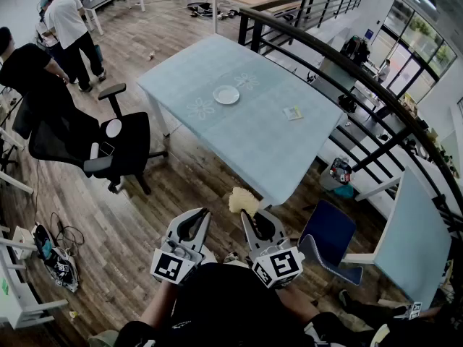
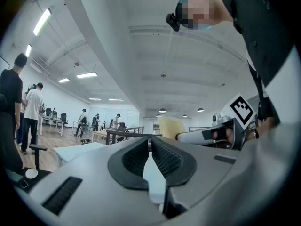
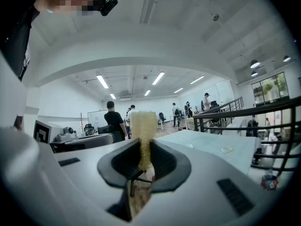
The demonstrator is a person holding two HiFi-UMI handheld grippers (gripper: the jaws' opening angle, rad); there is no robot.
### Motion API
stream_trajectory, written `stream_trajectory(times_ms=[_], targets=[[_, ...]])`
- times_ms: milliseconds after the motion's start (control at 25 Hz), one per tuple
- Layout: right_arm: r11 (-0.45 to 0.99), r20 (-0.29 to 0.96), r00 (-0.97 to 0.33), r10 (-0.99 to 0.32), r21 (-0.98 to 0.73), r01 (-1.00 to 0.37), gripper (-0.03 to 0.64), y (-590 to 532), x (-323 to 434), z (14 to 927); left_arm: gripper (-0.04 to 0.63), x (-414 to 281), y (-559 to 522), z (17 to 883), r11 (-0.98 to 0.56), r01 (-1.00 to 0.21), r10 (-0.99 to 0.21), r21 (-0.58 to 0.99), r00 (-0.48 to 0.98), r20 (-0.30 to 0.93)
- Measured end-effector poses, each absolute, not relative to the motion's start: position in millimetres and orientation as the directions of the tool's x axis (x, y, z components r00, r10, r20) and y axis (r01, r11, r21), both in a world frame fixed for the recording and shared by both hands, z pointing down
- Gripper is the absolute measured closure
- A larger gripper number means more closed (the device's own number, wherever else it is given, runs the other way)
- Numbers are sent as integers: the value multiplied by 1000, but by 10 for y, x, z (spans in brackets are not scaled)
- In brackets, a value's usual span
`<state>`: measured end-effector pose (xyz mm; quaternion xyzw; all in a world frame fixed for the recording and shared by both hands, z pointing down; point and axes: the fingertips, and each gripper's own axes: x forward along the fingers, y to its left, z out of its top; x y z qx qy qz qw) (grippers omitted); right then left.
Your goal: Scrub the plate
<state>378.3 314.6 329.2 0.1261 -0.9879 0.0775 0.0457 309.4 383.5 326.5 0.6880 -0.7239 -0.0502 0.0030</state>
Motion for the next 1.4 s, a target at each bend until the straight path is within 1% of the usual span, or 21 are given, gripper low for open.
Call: stream_trajectory(times_ms=[240,520,840,1000,1080,1280,1400], targets=[[953,110,-961,-254,-143,-268,555,3092,3837,3267,568,3081,3809,3207,48,-994,-997,96,-54,-63],[952,109,-963,-248,-155,-262,555,3110,3850,3302,583,3131,3806,3218,41,-997,-998,67,-45,-51],[948,108,-967,-229,-201,-247,555,3098,3812,3329,583,3046,3861,3199,75,-992,-995,98,-81,-50],[949,90,-973,-212,-220,-227,555,3098,3716,3282,583,2911,3824,3243,108,-985,-993,134,-115,-40],[950,84,-974,-209,-218,-223,555,3076,3637,3252,583,2822,3777,3280,100,-983,-992,156,-111,-61],[948,94,-968,-233,-199,-247,557,2990,3373,3271,583,2559,3662,3234,59,-985,-993,160,-75,-95],[944,93,-964,-250,-200,-264,557,2921,3158,3277,583,2344,3594,3259,34,-984,-995,174,-50,-86]])
